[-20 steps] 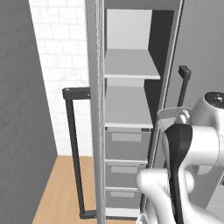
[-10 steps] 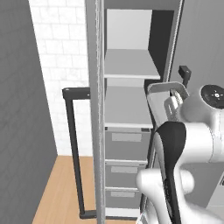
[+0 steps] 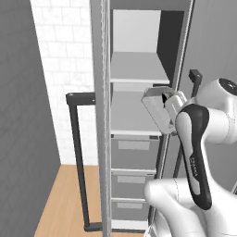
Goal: Take the meat container that has the fish and place it on the second highest rack of the freezer. Then take the vegetable container that has the corn and onion and place it on the highest rack of the freezer.
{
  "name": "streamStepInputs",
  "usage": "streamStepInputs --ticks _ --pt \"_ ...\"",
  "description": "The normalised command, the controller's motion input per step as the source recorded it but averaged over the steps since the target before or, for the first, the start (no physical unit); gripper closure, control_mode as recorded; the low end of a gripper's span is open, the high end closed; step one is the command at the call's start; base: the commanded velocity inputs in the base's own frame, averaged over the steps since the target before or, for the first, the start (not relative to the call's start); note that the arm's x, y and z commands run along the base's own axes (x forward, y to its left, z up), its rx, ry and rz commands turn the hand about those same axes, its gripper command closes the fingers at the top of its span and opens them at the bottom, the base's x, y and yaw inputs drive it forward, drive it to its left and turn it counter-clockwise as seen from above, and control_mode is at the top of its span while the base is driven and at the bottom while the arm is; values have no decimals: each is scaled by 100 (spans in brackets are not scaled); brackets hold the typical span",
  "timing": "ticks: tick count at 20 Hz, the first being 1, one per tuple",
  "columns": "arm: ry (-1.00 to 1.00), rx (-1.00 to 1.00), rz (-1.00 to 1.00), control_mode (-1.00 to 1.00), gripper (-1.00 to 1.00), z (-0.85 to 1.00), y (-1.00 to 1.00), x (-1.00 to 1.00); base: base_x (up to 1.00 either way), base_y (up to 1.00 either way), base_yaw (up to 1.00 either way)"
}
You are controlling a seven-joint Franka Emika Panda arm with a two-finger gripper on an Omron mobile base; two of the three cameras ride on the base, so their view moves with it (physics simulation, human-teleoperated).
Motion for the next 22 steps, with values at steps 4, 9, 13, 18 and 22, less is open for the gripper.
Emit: streamStepInputs --ticks 4,9,13,18,22 --pt "-4 0 2 -100 100 -12 15 33 0 0 0" --pt "1 0 -11 -100 100 -37 1 40 0 0 0" --pt "6 0 -15 -100 100 -62 -1 45 0 0 0" --pt "2 0 -2 -100 100 -26 3 68 0 0 0" --pt "7 0 0 -100 100 -1 1 92 0 0 0"
